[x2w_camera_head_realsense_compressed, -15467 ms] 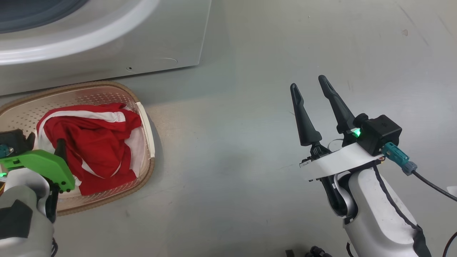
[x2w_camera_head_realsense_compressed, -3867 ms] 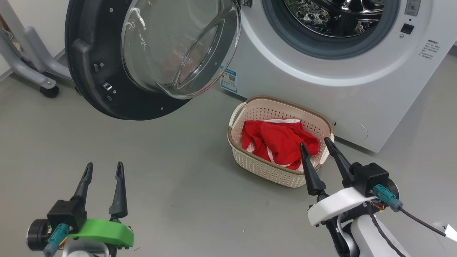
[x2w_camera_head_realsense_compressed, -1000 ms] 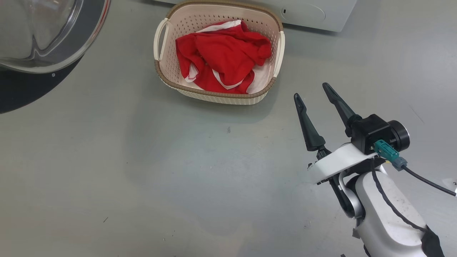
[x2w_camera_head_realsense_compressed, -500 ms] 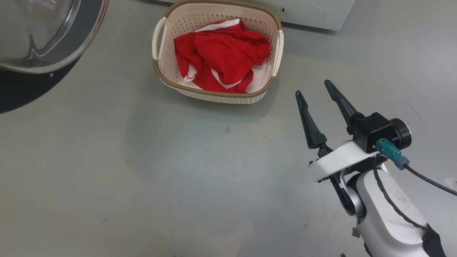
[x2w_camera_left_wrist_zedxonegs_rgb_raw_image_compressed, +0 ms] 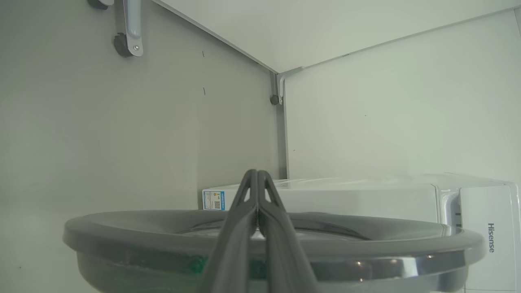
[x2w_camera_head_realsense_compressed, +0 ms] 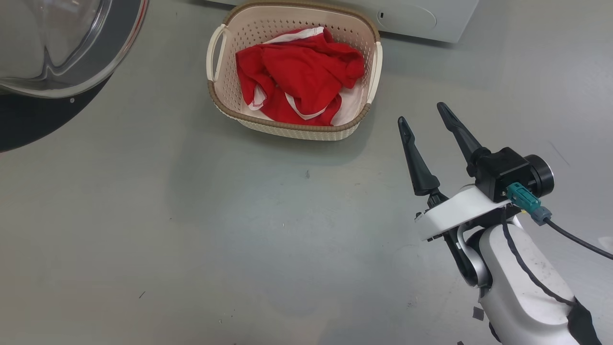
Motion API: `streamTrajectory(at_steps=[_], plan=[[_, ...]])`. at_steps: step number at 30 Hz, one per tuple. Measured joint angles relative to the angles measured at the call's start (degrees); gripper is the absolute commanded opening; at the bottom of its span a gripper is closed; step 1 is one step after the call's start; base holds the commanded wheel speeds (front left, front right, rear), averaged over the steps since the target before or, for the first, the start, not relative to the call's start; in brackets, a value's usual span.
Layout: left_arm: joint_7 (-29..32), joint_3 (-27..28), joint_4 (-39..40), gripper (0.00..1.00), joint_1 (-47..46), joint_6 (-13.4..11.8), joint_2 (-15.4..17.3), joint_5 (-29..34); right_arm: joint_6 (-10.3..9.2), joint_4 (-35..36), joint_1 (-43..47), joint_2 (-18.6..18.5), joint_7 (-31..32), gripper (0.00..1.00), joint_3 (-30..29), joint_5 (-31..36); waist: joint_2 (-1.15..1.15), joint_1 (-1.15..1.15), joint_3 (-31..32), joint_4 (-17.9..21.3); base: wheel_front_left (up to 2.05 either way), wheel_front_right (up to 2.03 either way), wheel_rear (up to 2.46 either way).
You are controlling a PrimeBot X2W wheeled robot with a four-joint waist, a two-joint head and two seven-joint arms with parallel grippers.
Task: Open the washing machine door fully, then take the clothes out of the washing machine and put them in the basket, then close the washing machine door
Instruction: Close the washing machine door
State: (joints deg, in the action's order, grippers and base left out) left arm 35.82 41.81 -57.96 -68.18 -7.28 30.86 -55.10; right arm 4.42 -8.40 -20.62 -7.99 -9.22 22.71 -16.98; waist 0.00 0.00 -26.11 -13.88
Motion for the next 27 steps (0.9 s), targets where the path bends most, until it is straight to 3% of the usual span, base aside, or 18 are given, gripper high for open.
streamTrajectory(at_steps=[16,27], plan=[[7.27,-1.55,-1.02,0.00,-1.12,0.12,0.30,-0.37,-0.03,-0.26,-0.10,-0.01,-0.24,1.00,-0.18,-0.01,0.00,0.00,-0.09,0.27,0.00,0.00,0.00],[15.89,-2.70,-2.09,0.00,-1.12,5.94,-2.74,-3.76,-0.02,-1.44,-0.13,0.04,-1.11,1.00,-0.27,-0.20,0.00,0.00,1.46,-0.14,0.00,0.00,0.00]])
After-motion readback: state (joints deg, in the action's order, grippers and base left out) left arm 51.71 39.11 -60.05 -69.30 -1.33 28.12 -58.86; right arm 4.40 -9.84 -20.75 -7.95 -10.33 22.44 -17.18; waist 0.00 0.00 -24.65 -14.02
